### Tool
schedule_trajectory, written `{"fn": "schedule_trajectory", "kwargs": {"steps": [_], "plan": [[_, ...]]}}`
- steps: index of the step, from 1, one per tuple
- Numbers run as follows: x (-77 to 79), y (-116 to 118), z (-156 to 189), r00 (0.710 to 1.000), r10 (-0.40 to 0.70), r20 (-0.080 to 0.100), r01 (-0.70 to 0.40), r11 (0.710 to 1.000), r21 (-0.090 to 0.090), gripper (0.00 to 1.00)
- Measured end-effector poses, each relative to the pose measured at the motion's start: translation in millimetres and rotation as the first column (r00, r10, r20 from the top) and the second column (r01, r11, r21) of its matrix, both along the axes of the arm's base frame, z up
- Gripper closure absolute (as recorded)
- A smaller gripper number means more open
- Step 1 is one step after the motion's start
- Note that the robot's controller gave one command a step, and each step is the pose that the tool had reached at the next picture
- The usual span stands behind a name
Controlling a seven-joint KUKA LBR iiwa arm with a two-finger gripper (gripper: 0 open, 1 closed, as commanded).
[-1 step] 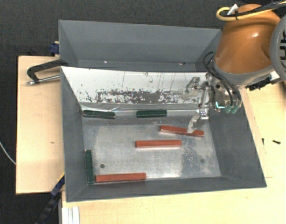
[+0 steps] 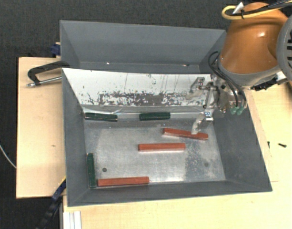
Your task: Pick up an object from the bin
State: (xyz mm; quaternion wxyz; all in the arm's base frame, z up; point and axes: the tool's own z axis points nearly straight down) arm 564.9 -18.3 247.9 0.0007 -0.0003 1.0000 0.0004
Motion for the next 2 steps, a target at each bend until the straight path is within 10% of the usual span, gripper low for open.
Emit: {"fn": "schedule_trajectory", "kwargs": {"steps": [2], "plan": [[-8.2,49,-87,1.000,-0.022,-0.001,0.022,1.000,0.002,0.00]]}}
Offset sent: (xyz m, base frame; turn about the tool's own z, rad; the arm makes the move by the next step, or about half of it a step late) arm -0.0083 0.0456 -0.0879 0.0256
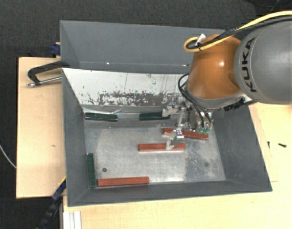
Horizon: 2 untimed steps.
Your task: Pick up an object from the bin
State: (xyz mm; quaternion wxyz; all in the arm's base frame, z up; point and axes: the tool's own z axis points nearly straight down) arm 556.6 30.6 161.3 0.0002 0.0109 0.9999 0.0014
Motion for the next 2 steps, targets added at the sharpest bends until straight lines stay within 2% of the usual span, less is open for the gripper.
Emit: {"fn": "schedule_trajectory", "kwargs": {"steps": [1,2], "plan": [[-0.3,-15,-39,0.999,0.042,0.000,-0.042,0.999,-0.002,0.00],[1.0,-15,-83,0.999,0.044,0.002,-0.044,0.999,-0.002,0.00]]}}
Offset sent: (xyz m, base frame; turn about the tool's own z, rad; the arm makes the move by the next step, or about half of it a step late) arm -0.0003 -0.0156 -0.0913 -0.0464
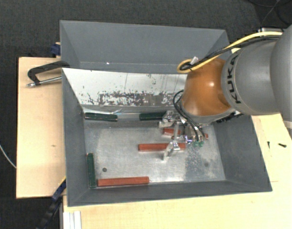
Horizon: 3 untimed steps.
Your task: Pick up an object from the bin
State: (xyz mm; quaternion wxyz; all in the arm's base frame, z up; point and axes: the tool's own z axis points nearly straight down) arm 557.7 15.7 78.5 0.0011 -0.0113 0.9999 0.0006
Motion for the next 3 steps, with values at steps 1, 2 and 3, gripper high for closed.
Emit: {"fn": "schedule_trajectory", "kwargs": {"steps": [1,2,3], "plan": [[0.6,0.3,4.0,1.000,0.000,0.005,0.000,1.000,0.000,1.00],[0.6,0.3,4.0,1.000,0.000,0.005,0.000,1.000,0.000,1.00],[-0.1,0.3,6.5,1.000,0.000,0.002,0.000,1.000,0.000,1.00]]}}
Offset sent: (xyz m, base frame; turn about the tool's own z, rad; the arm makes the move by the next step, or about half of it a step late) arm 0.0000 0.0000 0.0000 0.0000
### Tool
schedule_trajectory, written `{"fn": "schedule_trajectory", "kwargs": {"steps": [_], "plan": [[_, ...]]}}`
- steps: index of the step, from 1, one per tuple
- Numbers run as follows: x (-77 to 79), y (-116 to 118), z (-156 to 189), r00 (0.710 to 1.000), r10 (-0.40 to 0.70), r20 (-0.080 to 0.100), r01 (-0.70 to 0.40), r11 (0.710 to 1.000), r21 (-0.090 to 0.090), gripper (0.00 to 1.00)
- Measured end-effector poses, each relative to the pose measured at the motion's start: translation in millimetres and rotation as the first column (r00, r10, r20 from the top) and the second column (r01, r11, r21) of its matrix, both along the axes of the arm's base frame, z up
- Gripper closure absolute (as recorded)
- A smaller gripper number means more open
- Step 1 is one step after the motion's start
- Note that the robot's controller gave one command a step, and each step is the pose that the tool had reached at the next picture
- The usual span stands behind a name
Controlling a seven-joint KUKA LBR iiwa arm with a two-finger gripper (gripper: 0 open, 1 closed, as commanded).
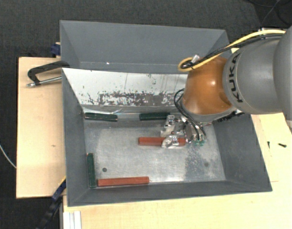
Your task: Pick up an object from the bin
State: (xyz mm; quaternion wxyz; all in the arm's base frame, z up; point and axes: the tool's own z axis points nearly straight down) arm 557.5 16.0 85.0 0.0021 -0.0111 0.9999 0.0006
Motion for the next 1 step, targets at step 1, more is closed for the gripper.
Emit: {"fn": "schedule_trajectory", "kwargs": {"steps": [1], "plan": [[0.0,0.2,8.8,1.000,0.000,0.000,0.000,1.000,0.000,1.00]]}}
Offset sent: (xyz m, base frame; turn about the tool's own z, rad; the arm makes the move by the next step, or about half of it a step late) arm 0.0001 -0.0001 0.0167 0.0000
